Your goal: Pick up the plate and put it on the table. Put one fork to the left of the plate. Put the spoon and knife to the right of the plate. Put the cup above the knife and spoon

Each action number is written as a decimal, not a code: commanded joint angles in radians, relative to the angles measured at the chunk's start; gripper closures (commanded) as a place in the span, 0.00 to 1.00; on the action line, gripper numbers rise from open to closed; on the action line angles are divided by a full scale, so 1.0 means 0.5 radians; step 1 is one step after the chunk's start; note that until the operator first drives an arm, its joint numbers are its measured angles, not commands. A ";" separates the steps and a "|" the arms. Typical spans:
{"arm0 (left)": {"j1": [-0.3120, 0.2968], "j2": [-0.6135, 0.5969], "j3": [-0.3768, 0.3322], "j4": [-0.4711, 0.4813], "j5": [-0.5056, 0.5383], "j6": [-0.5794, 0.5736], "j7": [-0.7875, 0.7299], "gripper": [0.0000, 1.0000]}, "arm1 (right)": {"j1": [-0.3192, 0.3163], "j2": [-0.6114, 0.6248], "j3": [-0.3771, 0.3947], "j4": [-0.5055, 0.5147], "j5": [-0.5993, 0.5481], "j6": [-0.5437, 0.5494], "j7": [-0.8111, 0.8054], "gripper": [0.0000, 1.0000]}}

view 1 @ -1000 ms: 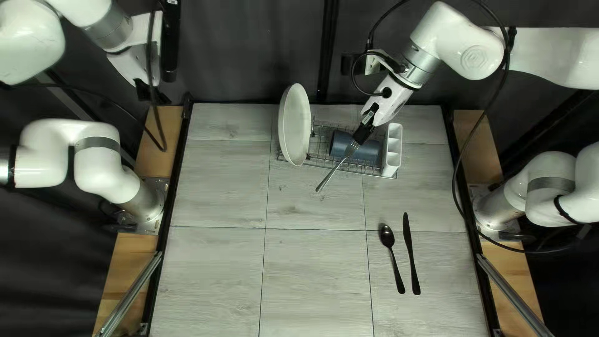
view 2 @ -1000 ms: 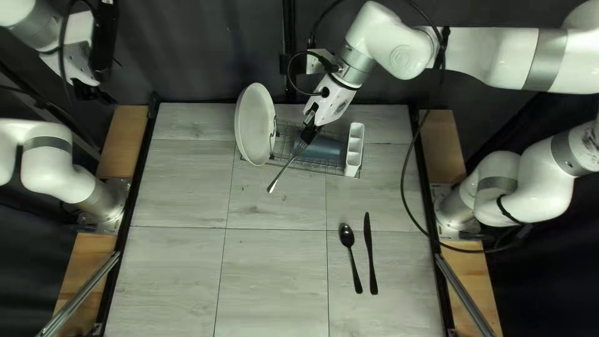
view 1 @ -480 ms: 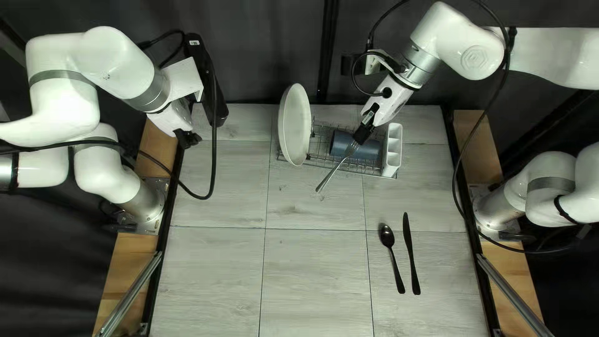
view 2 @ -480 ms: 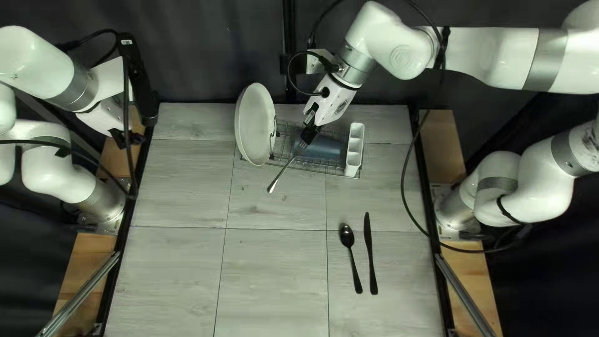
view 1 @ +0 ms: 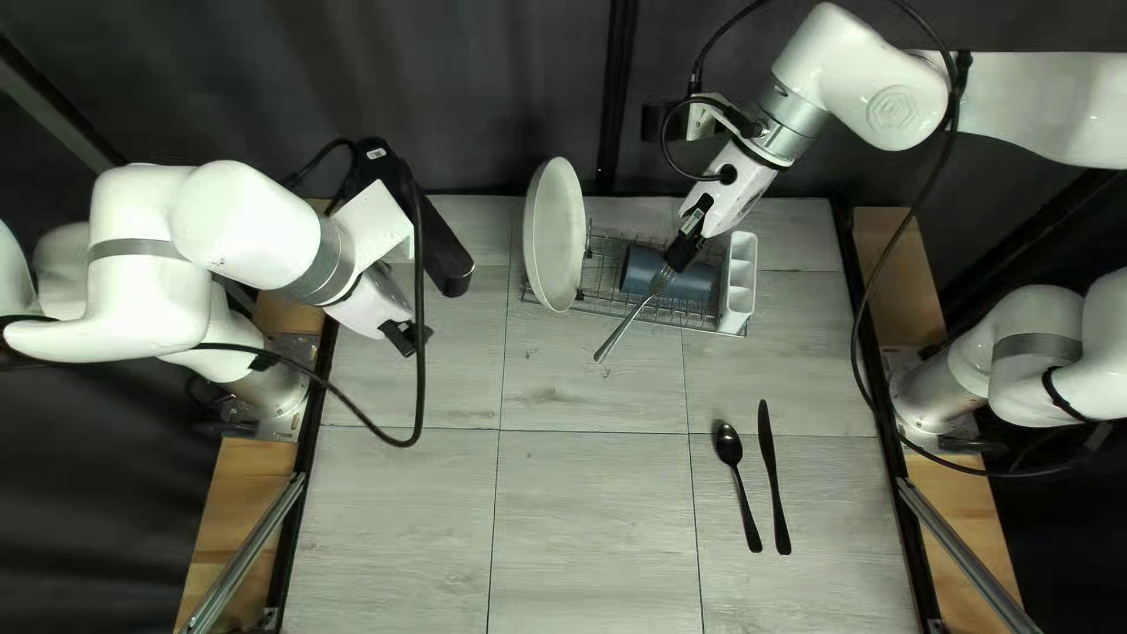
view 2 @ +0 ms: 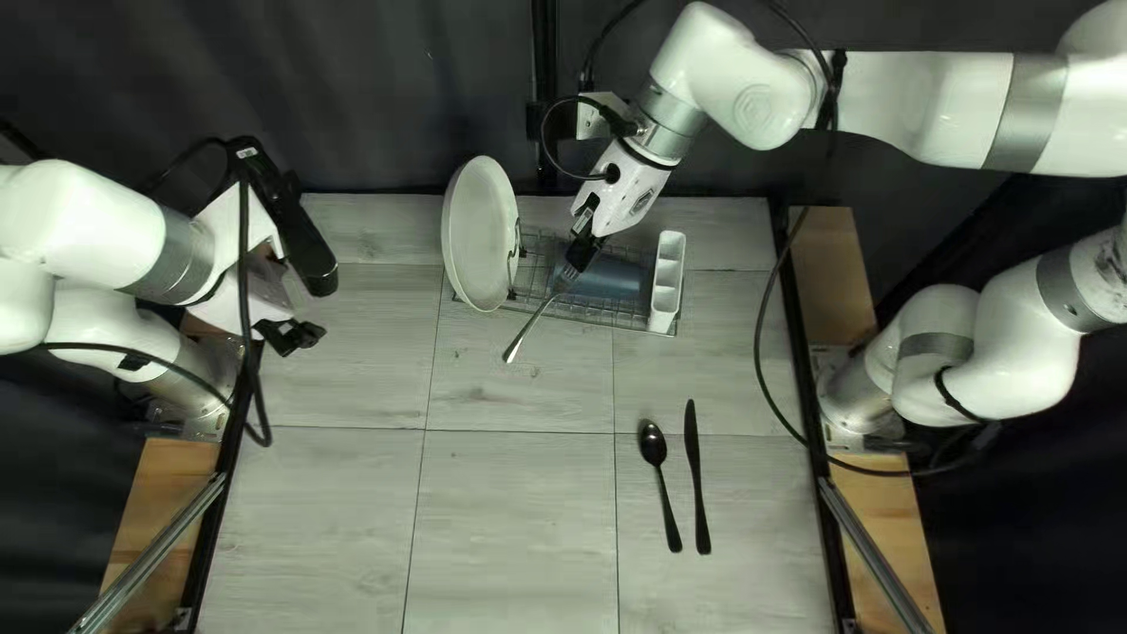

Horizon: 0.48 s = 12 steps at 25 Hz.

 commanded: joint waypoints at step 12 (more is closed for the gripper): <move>0.432 0.635 -0.639 0.132 0.472 -0.806 -0.601 0.00 | 0.000 0.000 0.000 0.000 0.000 0.000 0.000 1.00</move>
